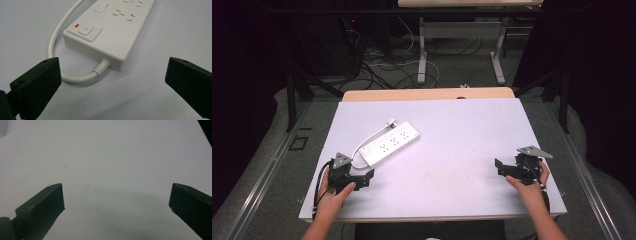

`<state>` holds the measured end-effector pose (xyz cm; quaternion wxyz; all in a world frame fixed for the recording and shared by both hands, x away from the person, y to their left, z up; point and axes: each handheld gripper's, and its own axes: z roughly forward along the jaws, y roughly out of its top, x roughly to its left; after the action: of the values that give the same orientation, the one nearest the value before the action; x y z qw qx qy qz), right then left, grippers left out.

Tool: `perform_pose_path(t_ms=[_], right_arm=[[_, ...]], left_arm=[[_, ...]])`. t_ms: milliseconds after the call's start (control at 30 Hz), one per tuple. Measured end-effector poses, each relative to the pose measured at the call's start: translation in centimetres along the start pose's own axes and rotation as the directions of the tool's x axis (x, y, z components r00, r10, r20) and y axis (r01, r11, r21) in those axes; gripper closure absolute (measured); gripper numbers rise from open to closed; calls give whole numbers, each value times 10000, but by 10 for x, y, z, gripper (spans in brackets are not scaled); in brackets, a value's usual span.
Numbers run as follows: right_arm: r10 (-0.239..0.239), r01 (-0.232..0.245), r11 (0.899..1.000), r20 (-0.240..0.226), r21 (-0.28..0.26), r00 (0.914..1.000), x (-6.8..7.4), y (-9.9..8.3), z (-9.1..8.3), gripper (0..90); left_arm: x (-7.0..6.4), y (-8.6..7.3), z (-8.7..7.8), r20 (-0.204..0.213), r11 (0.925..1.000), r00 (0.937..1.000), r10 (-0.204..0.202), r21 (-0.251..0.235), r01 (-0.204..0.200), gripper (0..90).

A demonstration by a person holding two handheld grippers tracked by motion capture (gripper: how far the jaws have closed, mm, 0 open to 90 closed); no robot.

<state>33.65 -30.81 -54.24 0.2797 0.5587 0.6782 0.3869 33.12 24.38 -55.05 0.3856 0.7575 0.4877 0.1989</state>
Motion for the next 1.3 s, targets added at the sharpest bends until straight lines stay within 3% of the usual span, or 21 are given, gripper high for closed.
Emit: perform_pose_path(t_ms=[267, 367, 467, 667, 700, 767, 867, 1000, 1133, 1300], right_arm=[[-114, 110, 9994, -141, -327, 9998, 17, 2, -1, 0], [-326, 319, 9992, -274, -257, 9991, 17, 3, -2, 0], [-252, 242, 9993, -356, -287, 9990, 20, 2, -1, 0], [-365, 351, 9990, -541, -259, 9979, 24, 2, 0, 0], [-403, 390, 9990, -557, -234, 9976, 25, 2, -1, 1], [-417, 403, 9989, -581, -246, 9974, 25, 1, -1, 4], [-407, 395, 9990, -596, -213, 9974, 26, 1, -1, 7], [-442, 428, 9988, -634, -235, 9970, 27, 0, 0, 10], [-462, 450, 9988, -591, -209, 9972, 28, -1, 0, 15], [-466, 454, 9988, -621, -197, 9970, 28, -1, 0, 19]], left_arm=[[0, 2, -1, -74, 9997, 9998, -178, -179, 177, 4], [-2, 3, -3, -121, 9999, 9999, -39, -143, 37, 4], [-4, 4, -4, -105, 9997, 9998, 186, -125, -187, 4], [-9, 9, -6, 63, 9996, 9999, 119, -240, -118, 4], [-11, 11, -7, 151, 9995, 9999, -42, -307, 47, 5], [-10, 13, -8, 140, 9996, 9998, 106, -251, -102, 5], [-12, 18, -10, 102, 9992, 9999, -75, -383, 79, 10], [-13, 23, -11, 65, 9993, 10000, -18, -379, 21, 21], [-15, 31, -13, -24, 9993, 9996, 288, -240, -289, 54], [-17, 41, -14, 52, 9993, 9994, 334, -151, -333, 144]])
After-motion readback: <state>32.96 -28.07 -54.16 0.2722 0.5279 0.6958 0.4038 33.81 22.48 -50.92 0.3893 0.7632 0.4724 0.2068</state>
